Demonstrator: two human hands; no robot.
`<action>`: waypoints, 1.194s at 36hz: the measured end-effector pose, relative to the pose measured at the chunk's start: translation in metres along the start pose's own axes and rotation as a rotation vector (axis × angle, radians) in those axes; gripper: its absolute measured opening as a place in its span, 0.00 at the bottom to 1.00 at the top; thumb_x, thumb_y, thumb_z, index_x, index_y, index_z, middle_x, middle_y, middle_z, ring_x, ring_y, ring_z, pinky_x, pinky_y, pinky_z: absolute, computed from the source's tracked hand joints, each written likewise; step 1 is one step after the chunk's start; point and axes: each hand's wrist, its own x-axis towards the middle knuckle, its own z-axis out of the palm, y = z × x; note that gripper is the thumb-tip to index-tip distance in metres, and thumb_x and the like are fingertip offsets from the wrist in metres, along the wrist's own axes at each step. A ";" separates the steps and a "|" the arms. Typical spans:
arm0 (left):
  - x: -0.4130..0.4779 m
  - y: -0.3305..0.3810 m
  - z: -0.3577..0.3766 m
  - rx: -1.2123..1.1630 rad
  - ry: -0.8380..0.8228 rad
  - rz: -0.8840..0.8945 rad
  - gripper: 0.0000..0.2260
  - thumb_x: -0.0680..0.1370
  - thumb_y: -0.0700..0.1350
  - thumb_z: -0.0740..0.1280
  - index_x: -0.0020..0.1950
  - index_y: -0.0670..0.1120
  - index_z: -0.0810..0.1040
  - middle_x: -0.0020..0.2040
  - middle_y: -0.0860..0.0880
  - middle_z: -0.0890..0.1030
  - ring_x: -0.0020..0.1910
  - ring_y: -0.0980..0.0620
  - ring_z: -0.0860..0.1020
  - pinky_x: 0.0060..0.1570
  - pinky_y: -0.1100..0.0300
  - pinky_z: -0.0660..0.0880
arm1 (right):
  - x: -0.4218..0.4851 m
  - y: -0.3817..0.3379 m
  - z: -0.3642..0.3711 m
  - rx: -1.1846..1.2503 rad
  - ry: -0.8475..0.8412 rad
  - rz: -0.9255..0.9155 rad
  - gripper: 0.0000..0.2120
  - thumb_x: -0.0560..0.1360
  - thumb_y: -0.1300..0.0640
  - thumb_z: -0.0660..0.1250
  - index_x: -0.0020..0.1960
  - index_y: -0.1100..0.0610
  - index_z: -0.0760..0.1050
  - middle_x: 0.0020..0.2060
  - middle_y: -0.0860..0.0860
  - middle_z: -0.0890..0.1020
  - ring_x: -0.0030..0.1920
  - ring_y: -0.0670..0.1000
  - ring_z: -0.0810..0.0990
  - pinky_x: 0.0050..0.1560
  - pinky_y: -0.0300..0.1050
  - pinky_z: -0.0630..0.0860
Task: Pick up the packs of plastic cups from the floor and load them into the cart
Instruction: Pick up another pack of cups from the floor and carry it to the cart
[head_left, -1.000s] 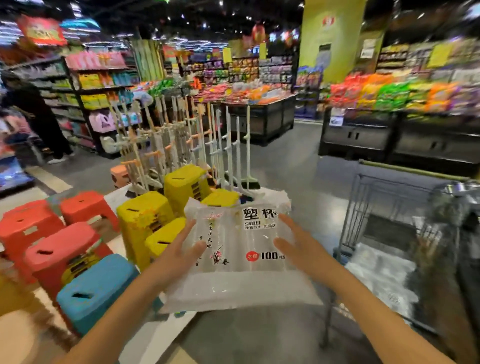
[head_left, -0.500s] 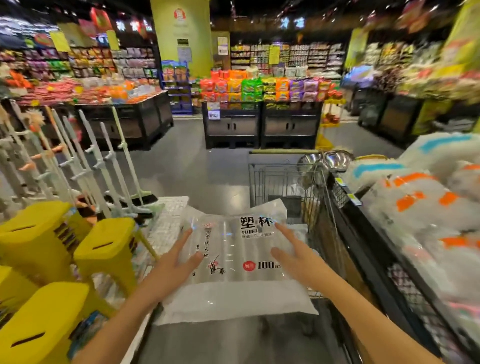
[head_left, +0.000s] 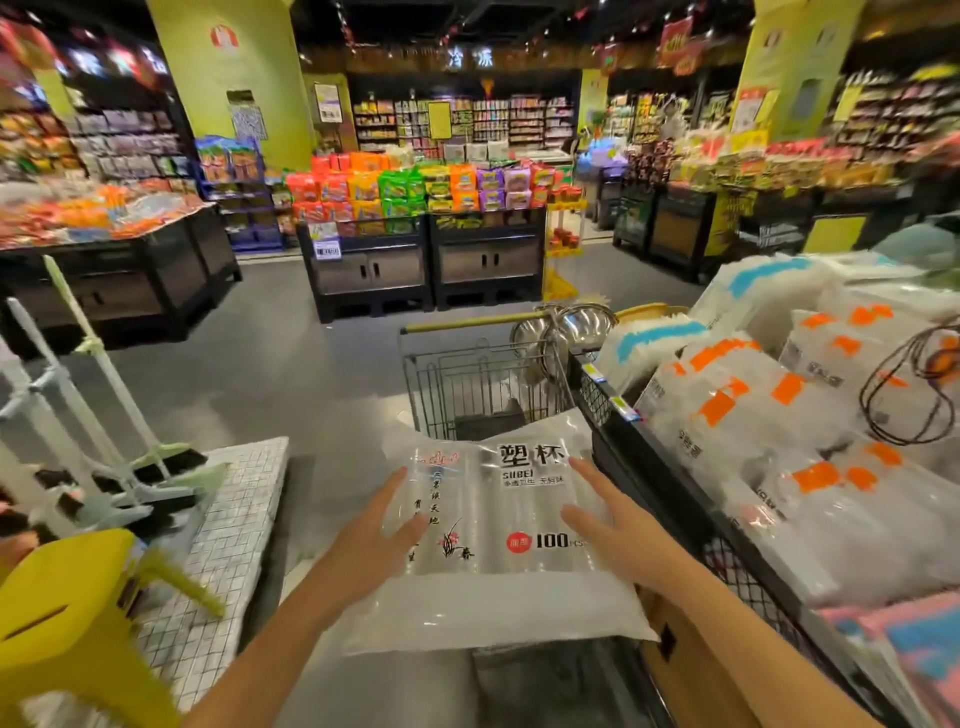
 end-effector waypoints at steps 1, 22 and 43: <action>0.010 0.005 0.007 0.005 0.003 -0.004 0.29 0.78 0.58 0.66 0.76 0.67 0.57 0.74 0.64 0.58 0.75 0.59 0.57 0.74 0.55 0.59 | 0.008 0.007 -0.007 0.013 0.000 0.000 0.30 0.81 0.43 0.61 0.78 0.33 0.51 0.78 0.45 0.61 0.72 0.51 0.69 0.68 0.46 0.65; 0.184 0.023 0.070 0.001 0.023 -0.073 0.30 0.79 0.58 0.65 0.77 0.67 0.54 0.77 0.63 0.58 0.76 0.59 0.57 0.71 0.58 0.58 | 0.188 0.086 -0.060 0.050 -0.054 0.011 0.30 0.81 0.44 0.62 0.77 0.32 0.51 0.76 0.47 0.66 0.71 0.52 0.71 0.70 0.51 0.66; 0.393 -0.056 0.086 -0.110 -0.069 -0.125 0.30 0.81 0.49 0.64 0.79 0.62 0.53 0.60 0.67 0.65 0.57 0.71 0.67 0.56 0.74 0.64 | 0.377 0.128 -0.006 0.116 0.040 0.165 0.31 0.81 0.55 0.63 0.79 0.40 0.55 0.65 0.40 0.70 0.59 0.40 0.72 0.60 0.40 0.68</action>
